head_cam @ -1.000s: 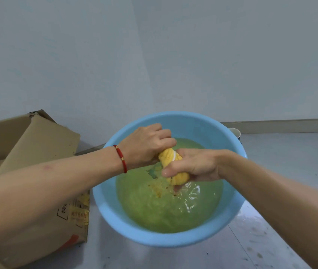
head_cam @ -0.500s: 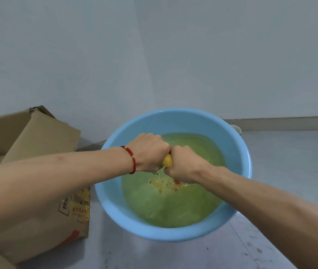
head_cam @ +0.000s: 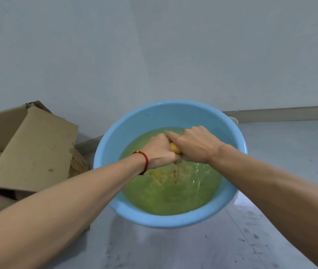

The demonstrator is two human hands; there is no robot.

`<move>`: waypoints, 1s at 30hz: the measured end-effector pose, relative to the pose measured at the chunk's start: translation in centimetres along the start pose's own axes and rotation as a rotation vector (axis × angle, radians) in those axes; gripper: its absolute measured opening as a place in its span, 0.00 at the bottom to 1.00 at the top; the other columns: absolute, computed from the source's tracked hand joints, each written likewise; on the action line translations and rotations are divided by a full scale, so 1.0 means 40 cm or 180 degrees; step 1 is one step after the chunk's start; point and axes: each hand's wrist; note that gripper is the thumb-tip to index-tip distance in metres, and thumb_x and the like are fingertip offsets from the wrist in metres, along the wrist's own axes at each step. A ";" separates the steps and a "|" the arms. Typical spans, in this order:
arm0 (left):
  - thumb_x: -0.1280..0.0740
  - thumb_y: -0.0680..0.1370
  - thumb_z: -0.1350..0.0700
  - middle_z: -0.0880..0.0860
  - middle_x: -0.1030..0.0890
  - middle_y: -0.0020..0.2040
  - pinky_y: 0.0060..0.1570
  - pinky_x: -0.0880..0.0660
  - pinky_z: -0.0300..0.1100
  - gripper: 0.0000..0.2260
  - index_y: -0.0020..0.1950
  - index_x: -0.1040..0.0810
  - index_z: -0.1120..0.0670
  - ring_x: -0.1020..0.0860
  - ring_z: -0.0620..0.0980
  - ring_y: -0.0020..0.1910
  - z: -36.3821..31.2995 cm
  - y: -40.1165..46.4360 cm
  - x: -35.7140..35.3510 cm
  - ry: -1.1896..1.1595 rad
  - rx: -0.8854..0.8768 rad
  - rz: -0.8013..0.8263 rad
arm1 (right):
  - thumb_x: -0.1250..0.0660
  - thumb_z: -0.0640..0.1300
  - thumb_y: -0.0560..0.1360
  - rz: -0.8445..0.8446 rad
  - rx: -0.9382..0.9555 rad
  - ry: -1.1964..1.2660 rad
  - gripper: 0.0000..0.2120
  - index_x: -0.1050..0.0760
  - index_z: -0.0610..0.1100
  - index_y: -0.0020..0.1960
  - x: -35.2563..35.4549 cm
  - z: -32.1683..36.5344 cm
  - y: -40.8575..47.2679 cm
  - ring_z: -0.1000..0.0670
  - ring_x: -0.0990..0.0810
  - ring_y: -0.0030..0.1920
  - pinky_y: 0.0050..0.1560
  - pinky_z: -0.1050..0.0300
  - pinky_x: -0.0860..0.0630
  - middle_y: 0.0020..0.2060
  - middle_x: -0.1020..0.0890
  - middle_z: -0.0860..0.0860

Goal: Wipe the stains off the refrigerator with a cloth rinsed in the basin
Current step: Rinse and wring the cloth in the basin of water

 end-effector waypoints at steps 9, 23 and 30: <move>0.21 0.73 0.49 0.52 0.21 0.35 0.43 0.18 0.48 0.14 0.45 0.21 0.57 0.21 0.51 0.34 -0.214 0.118 0.020 -0.1121 -0.1047 0.0719 | 0.22 0.47 0.69 -0.0002 -0.1377 0.1456 0.20 0.33 0.51 0.50 0.134 -0.262 -0.170 0.47 0.24 0.43 0.38 0.54 0.32 0.47 0.26 0.54; 0.30 0.78 0.70 0.62 0.18 0.57 0.51 0.17 0.47 0.21 0.68 0.22 0.56 0.16 0.57 0.53 -0.882 0.002 -0.366 -0.2922 -0.2389 0.2503 | 0.34 0.51 0.82 -0.1584 -0.4042 0.4402 0.22 0.24 0.37 0.70 0.344 -0.326 -0.961 0.39 0.17 0.64 0.67 0.43 0.22 0.63 0.17 0.40; 0.32 0.78 0.69 0.57 0.17 0.61 0.55 0.18 0.57 0.26 0.74 0.31 0.57 0.16 0.55 0.58 -1.014 -0.166 -0.407 -0.2338 -0.2102 0.3091 | 0.24 0.40 0.76 -0.2907 -0.4325 0.3889 0.18 0.22 0.41 0.64 0.336 -0.224 -1.169 0.42 0.14 0.53 0.64 0.35 0.21 0.53 0.15 0.41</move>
Point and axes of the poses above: each hand's wrist, its own y-axis towards the middle knuckle, its own x-axis out of the back of the hand, z = x × y
